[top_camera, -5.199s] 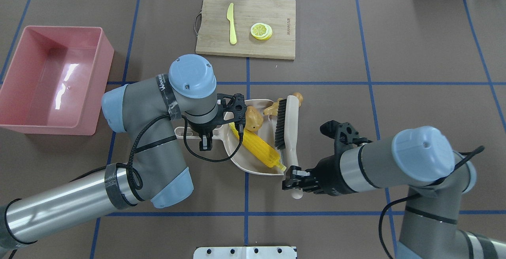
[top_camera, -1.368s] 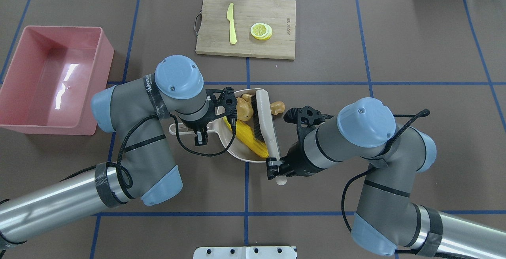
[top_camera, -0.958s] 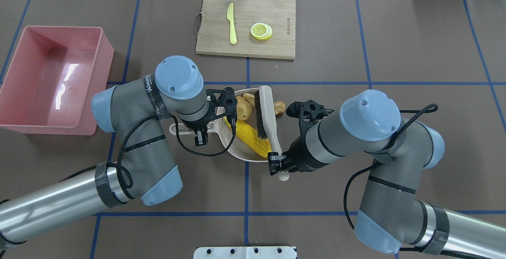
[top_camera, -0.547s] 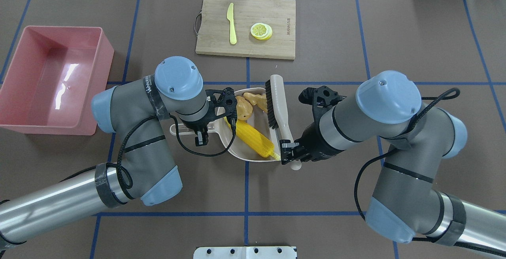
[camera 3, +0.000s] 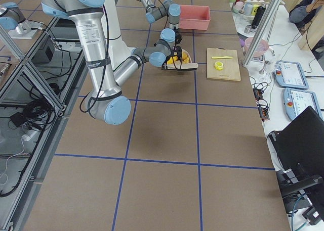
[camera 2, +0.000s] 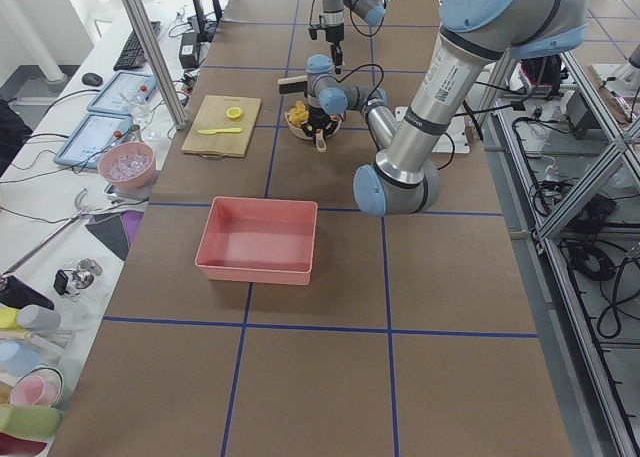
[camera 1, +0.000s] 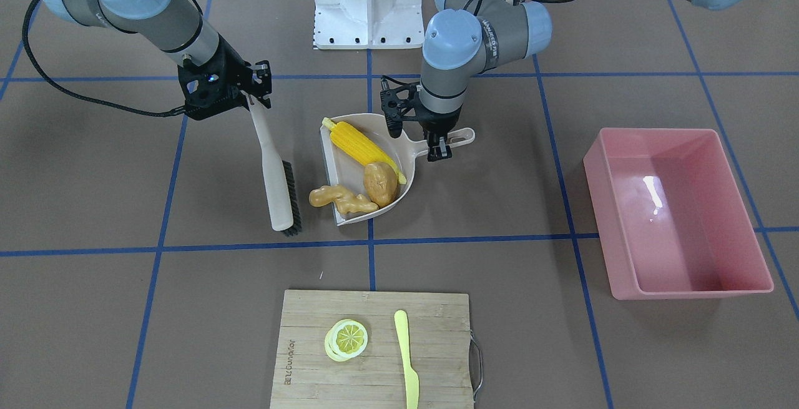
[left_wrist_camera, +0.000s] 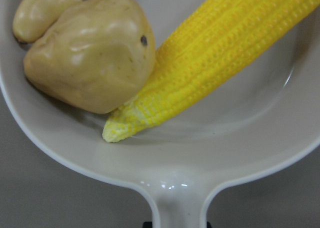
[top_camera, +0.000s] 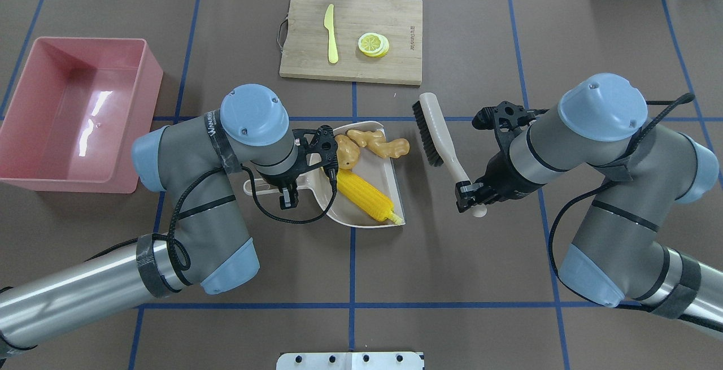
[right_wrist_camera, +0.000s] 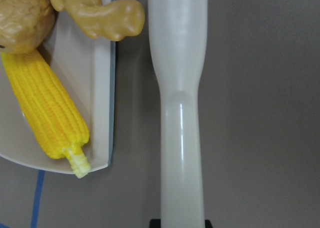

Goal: Sweep and dump trash into bin

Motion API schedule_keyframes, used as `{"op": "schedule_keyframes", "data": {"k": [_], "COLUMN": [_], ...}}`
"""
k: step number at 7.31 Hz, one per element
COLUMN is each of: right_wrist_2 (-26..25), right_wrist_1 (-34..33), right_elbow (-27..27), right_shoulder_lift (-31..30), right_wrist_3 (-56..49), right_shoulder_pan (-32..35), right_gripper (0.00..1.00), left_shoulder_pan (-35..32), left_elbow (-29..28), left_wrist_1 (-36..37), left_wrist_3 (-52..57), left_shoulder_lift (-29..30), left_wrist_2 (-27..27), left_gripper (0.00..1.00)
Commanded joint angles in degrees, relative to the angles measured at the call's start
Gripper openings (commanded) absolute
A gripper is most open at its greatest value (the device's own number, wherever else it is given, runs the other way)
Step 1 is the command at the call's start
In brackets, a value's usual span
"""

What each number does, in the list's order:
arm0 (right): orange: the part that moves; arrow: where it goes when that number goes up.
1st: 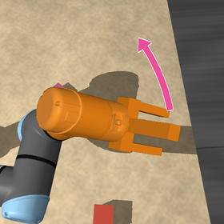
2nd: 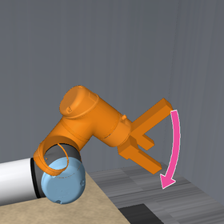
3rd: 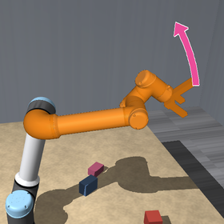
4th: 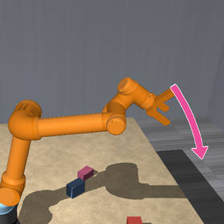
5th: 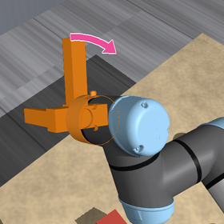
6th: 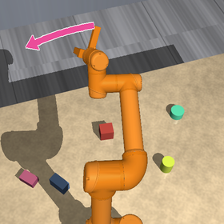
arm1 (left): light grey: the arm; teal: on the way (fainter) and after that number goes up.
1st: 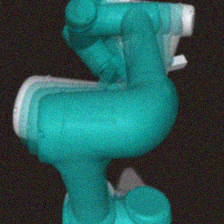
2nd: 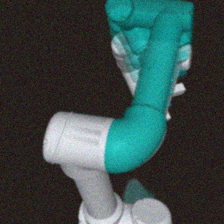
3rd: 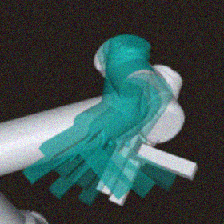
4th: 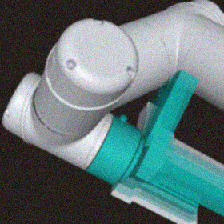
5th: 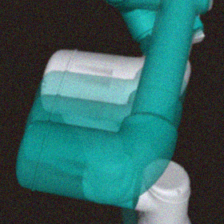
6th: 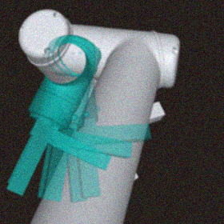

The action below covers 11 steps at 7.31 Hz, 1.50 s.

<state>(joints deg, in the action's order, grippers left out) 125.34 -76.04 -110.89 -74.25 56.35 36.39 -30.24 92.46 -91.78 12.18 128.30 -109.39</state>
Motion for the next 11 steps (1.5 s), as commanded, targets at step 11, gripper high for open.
{"op": "schedule_keyframes", "data": {"k": [11], "right_wrist_2": [-2.21], "right_wrist_1": [-0.69], "right_elbow": [4.72], "right_shoulder_lift": [7.62], "right_wrist_3": [5.62], "right_shoulder_pan": [-5.63], "right_gripper": [0.00], "left_shoulder_pan": [-0.35], "left_elbow": [0.26], "left_wrist_1": [-4.28], "left_wrist_3": [-1.37], "left_shoulder_lift": [-0.68], "left_wrist_2": [0.41], "left_gripper": [0.00]}}
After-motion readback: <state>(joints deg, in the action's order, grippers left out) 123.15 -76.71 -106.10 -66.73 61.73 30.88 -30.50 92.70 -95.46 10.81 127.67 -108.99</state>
